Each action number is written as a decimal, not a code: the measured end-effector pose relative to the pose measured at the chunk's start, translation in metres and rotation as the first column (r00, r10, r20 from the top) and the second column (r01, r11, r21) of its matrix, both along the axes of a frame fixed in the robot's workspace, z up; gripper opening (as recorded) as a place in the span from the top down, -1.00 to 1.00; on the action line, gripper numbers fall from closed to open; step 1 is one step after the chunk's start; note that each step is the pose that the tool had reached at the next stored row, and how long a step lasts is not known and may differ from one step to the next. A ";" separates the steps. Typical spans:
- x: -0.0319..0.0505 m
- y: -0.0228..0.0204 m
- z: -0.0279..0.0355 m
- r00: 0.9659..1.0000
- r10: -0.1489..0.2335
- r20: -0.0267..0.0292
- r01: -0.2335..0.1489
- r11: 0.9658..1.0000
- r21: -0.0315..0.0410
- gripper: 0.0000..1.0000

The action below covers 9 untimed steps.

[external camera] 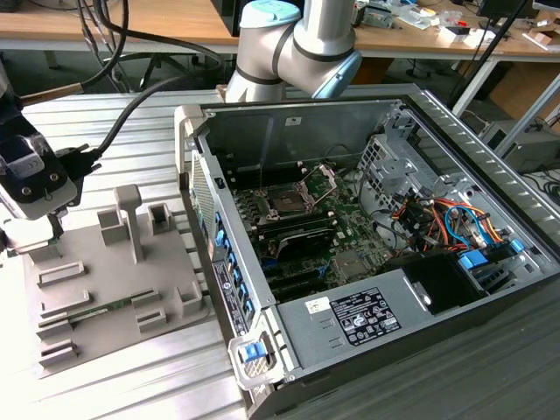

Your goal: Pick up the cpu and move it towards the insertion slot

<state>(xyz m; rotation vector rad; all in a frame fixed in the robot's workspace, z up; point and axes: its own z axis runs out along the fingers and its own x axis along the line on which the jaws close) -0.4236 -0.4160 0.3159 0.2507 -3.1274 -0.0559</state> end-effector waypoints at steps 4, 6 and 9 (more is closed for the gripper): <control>0.0000 0.0000 0.0027 1.000 0.000 0.000 0.000 1.000 0.000 -0.10; 0.0000 0.0000 0.0041 1.000 0.000 0.000 0.000 1.000 0.000 -0.10; 0.0000 0.0000 0.0097 1.000 0.000 0.000 0.000 1.000 0.000 -0.10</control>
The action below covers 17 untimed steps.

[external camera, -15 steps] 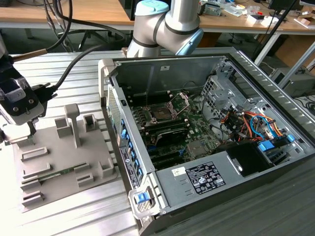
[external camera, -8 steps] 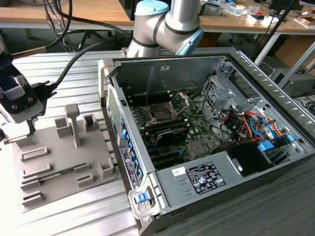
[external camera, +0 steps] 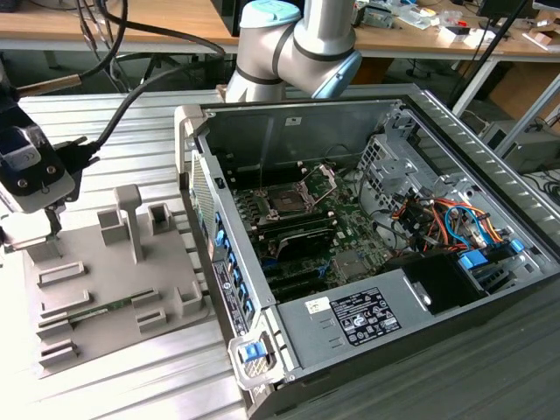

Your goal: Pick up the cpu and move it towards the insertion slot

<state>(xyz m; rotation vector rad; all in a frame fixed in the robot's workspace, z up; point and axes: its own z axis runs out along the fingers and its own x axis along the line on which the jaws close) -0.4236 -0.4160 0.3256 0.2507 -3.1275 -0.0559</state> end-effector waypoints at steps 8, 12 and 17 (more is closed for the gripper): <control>0.0000 0.0000 0.0113 1.000 0.000 0.000 0.000 1.000 0.000 -0.10; 0.0000 0.0000 0.0131 1.000 0.000 0.000 0.000 1.000 0.000 -0.10; 0.0000 0.0000 0.0158 1.000 0.000 0.000 0.000 1.000 0.000 -0.10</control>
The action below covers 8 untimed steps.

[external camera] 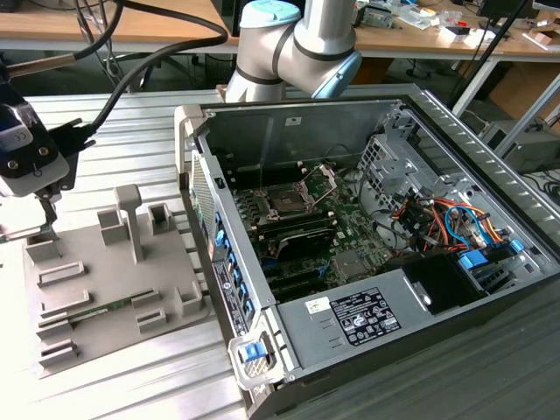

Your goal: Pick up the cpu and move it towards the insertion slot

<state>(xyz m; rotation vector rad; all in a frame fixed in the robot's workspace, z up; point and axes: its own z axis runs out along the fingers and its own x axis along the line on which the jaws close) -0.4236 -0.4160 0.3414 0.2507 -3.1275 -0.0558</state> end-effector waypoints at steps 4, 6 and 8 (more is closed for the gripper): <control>0.0000 0.0000 0.0024 1.000 0.000 0.000 0.000 1.000 0.000 -0.10; 0.0000 0.0000 0.0037 1.000 0.000 0.000 0.000 1.000 0.000 -0.10; 0.0000 0.0000 0.0051 1.000 0.000 0.000 0.000 1.000 0.000 -0.10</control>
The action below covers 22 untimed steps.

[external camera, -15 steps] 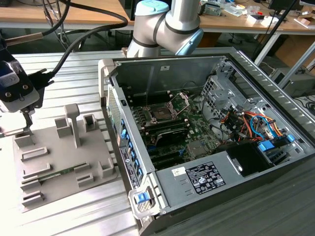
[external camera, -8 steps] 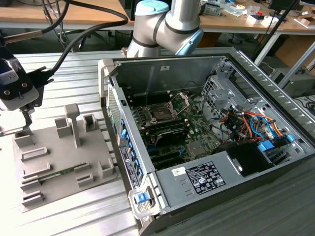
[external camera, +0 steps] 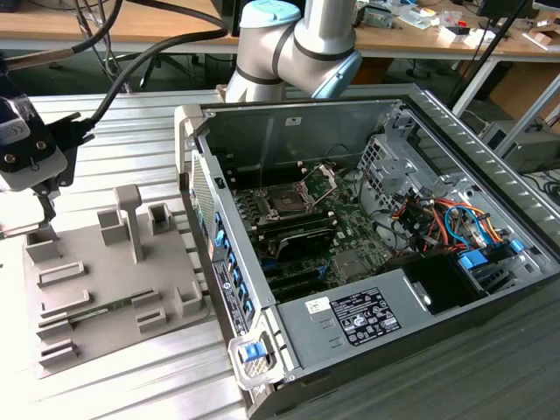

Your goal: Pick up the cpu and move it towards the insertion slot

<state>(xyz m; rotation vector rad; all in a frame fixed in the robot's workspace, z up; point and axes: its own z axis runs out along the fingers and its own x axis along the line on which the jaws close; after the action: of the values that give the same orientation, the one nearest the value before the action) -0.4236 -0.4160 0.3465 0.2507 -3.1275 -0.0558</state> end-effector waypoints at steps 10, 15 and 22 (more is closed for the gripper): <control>0.0000 0.0000 0.0098 1.000 0.000 0.000 0.000 1.000 0.000 -0.10; 0.0000 0.0000 0.0153 1.000 0.000 0.000 0.000 1.000 0.000 -0.10; 0.0000 0.0000 0.0243 1.000 0.000 0.000 0.000 1.000 0.000 -0.10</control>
<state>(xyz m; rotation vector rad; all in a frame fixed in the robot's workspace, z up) -0.4236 -0.4160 0.3708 0.2507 -3.1274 -0.0559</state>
